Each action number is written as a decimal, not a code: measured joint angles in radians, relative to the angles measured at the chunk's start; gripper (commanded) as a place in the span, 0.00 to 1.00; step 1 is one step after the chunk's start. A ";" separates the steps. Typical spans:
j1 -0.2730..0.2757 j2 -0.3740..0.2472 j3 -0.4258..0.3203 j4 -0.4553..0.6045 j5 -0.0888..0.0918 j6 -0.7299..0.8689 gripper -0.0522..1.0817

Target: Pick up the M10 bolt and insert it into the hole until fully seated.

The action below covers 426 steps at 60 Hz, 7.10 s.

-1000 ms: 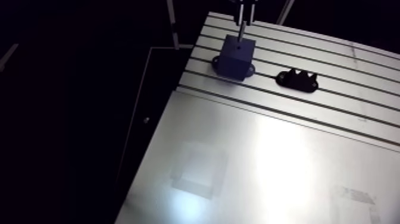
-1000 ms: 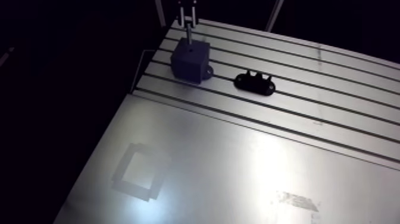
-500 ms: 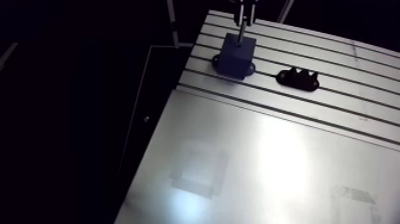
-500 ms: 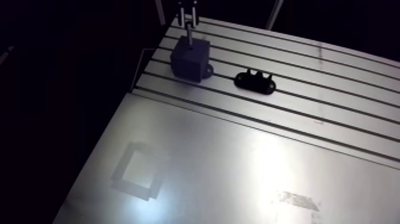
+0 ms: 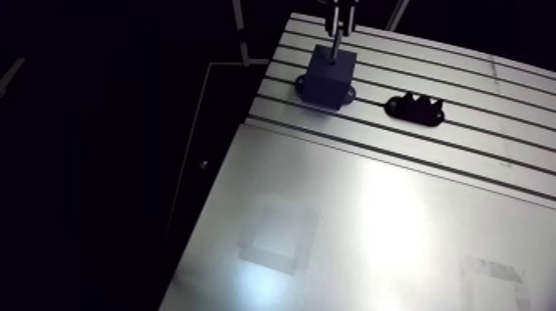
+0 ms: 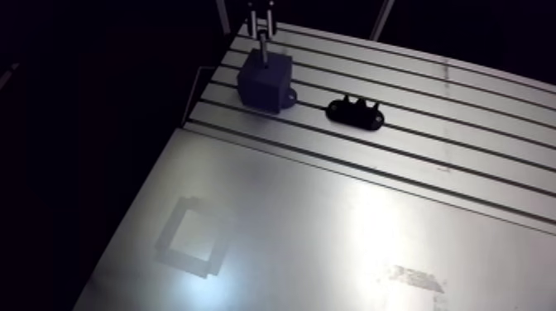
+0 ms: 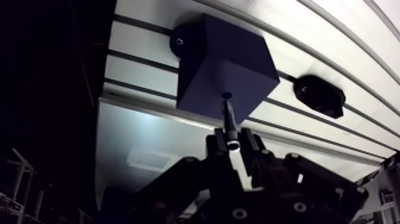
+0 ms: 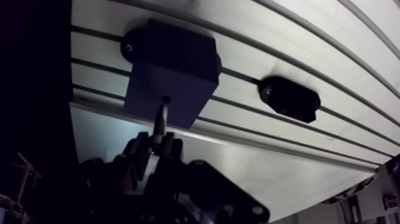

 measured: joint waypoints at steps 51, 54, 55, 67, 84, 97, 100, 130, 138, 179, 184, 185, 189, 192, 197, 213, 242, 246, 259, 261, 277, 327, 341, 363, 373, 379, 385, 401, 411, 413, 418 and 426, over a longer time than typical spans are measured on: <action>0.000 -0.001 0.009 0.002 -0.001 0.000 1.00; 0.000 0.000 0.009 0.002 -0.002 0.000 1.00; 0.000 0.000 0.009 0.001 -0.002 0.000 1.00; 0.000 0.002 0.007 0.000 -0.004 0.000 1.00; 0.001 0.007 0.003 0.000 -0.005 0.000 1.00; 0.004 0.008 0.002 0.000 -0.005 0.000 1.00; 0.004 0.008 0.002 0.000 -0.006 0.000 1.00; 0.005 0.009 0.004 -0.001 -0.006 0.000 1.00; 0.004 0.011 0.005 -0.002 -0.006 0.000 1.00; 0.006 0.016 0.001 -0.011 -0.026 -0.002 1.00; 0.007 0.017 0.001 -0.012 -0.026 -0.002 1.00; 0.007 0.017 0.001 -0.012 -0.026 -0.002 1.00; 0.007 0.017 0.001 -0.012 -0.026 -0.002 1.00; 0.007 0.017 0.002 -0.012 -0.026 -0.002 1.00; 0.007 0.017 0.003 -0.013 -0.026 -0.002 1.00; 0.008 0.019 0.007 -0.014 -0.026 -0.002 1.00; 0.021 0.017 0.017 -0.017 -0.028 0.006 0.05; 0.023 0.014 0.018 -0.020 -0.027 0.007 0.05; 0.022 0.007 0.020 -0.039 -0.027 0.009 0.05; 0.021 0.005 0.020 -0.041 -0.027 0.009 0.05; 0.012 -0.021 0.014 -0.047 -0.023 0.012 0.05; -0.164 -0.345 0.148 -0.132 -0.007 0.064 0.05; -0.220 -0.413 0.179 -0.137 -0.007 0.065 0.05; -0.323 -0.517 0.219 -0.132 -0.007 0.064 0.05; -0.363 -0.552 0.229 -0.135 -0.007 0.063 0.05; -0.369 -0.558 0.231 -0.137 -0.002 0.063 0.05; -0.370 -0.558 0.229 -0.138 0.012 0.061 0.05; -0.369 -0.551 0.215 -0.139 0.053 0.056 0.05; -0.368 -0.549 0.217 -0.138 0.056 0.055 0.05; -0.368 -0.548 0.217 -0.138 0.056 0.054 0.05; -0.368 -0.547 0.219 -0.138 0.055 0.054 0.05; -0.367 -0.542 0.220 -0.136 0.052 0.054 0.05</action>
